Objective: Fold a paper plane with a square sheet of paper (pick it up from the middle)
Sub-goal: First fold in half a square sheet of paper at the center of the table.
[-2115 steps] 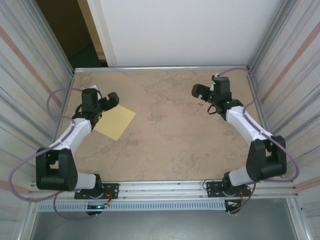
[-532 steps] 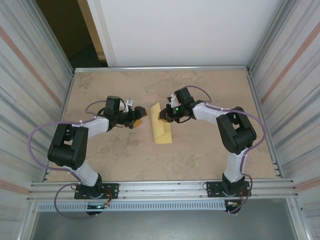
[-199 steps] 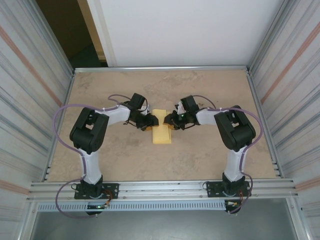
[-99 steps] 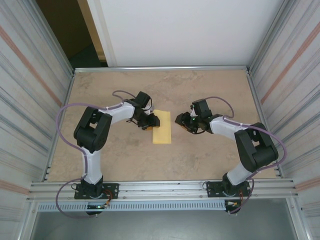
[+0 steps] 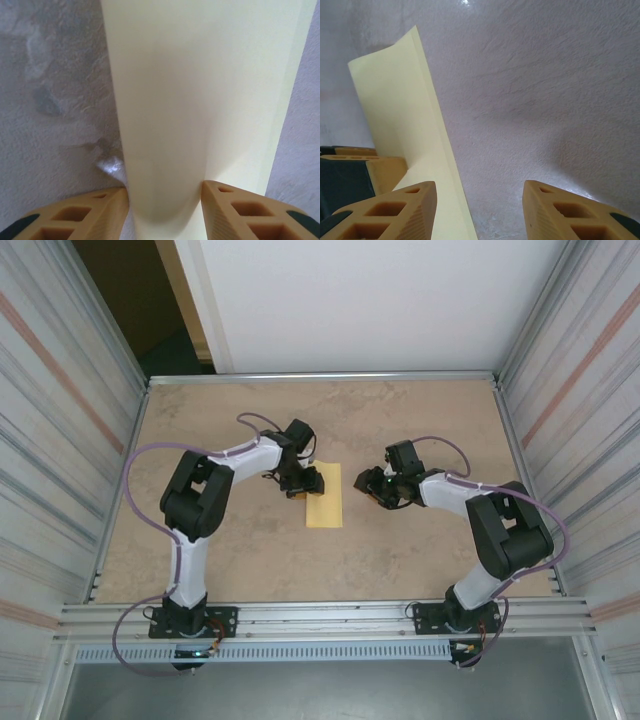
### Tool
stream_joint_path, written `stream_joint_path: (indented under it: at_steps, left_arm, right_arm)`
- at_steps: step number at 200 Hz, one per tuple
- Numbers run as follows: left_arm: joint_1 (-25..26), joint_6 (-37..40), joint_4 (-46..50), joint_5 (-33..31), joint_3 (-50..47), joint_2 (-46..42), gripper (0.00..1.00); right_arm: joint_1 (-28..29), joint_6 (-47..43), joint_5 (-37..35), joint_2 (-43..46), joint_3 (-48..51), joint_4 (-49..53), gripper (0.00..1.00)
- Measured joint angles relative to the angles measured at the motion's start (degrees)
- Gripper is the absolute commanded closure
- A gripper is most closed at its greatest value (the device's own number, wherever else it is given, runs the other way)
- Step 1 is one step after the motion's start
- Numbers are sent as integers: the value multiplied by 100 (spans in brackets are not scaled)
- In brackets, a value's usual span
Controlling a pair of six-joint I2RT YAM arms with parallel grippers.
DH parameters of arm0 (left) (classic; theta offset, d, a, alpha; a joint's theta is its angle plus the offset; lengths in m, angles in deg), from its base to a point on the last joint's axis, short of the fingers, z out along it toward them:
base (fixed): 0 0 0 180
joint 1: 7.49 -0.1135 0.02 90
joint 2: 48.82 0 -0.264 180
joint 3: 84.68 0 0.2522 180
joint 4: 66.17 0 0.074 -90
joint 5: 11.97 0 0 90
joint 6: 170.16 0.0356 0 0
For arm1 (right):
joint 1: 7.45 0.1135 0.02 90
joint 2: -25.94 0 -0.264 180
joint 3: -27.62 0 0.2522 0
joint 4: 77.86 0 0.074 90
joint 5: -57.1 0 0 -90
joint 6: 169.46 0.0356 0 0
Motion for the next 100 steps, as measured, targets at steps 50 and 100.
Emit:
stream_joint_path:
  at_steps: [50, 100]
  left_arm:
    - [11, -2, 350, -24, 315, 195, 51]
    - [17, -4, 616, -20, 511, 352, 49]
  right_arm:
    - [0, 0, 2, -26, 0, -15, 51]
    - [0, 0, 26, -50, 0, -28, 51]
